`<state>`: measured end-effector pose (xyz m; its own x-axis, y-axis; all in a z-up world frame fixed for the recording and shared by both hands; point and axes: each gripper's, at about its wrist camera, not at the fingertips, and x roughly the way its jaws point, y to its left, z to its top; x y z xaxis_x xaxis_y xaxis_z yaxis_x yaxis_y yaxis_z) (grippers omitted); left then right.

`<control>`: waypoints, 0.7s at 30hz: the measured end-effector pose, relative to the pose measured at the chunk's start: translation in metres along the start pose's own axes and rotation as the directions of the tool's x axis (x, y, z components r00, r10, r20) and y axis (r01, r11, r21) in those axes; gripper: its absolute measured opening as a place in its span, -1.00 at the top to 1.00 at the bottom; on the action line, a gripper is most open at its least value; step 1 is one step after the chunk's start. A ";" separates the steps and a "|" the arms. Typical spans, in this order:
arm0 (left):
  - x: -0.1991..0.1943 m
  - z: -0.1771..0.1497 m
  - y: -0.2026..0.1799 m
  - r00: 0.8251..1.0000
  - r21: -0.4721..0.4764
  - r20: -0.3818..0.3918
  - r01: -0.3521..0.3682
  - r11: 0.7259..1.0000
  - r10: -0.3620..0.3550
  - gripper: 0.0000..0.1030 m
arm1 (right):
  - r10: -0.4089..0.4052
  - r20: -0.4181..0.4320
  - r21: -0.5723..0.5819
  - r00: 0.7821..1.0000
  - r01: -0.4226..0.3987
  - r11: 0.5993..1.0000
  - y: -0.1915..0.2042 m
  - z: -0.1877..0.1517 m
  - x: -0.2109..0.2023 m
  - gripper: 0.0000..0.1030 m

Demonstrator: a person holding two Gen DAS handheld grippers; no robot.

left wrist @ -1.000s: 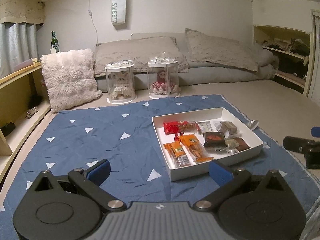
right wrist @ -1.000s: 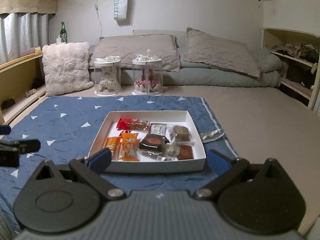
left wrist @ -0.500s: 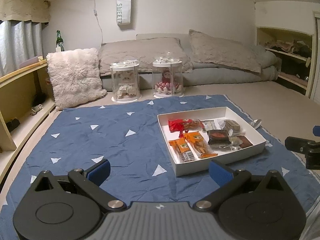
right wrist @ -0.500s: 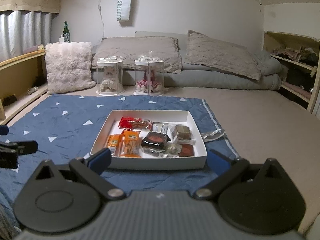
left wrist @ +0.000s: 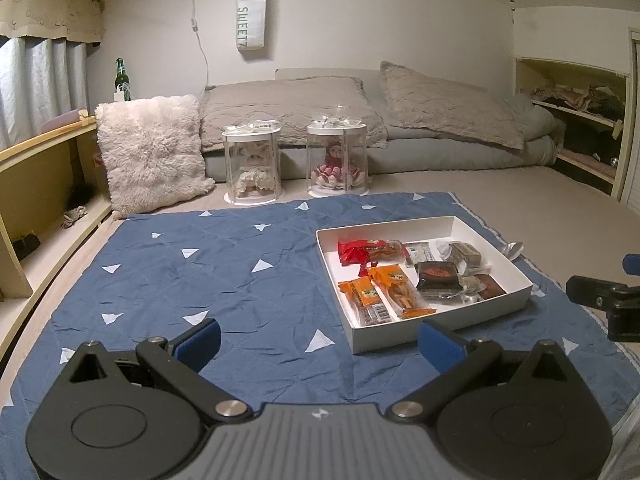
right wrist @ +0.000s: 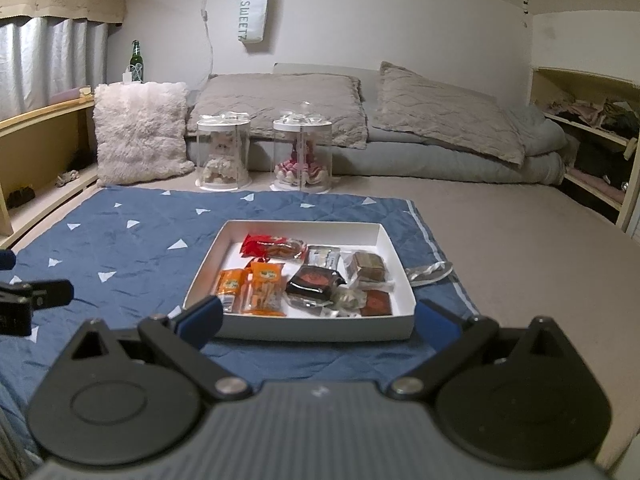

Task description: Organize snacks

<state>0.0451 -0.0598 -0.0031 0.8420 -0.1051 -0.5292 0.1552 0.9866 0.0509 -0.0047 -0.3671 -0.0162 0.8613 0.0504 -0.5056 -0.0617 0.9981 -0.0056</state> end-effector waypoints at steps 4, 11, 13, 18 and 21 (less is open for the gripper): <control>-0.001 0.000 0.000 1.000 -0.001 0.001 -0.001 1.000 0.001 -1.00 | 0.001 0.000 -0.002 1.000 -0.001 1.000 0.000 0.000 0.001 -0.99; -0.001 0.000 0.001 1.000 -0.002 0.000 0.001 1.000 -0.001 -1.00 | 0.000 -0.002 -0.004 1.000 0.000 1.000 0.000 0.000 0.001 -0.99; 0.000 0.000 0.001 1.000 -0.002 0.000 0.001 1.000 -0.001 -1.00 | 0.000 -0.003 -0.005 1.000 0.000 1.000 0.000 0.000 0.001 -0.99; 0.000 0.000 0.001 1.000 -0.002 0.000 0.001 1.000 -0.001 -1.00 | -0.001 -0.003 -0.004 1.000 0.001 1.000 0.001 -0.001 0.001 -0.99; 0.000 0.000 0.002 1.000 -0.002 0.001 0.002 1.000 -0.002 -1.00 | -0.001 -0.003 -0.004 1.000 0.001 1.000 0.001 -0.001 0.001 -0.99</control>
<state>0.0454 -0.0582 -0.0029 0.8420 -0.1067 -0.5288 0.1553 0.9867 0.0482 -0.0044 -0.3662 -0.0170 0.8597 0.0494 -0.5085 -0.0631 0.9980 -0.0097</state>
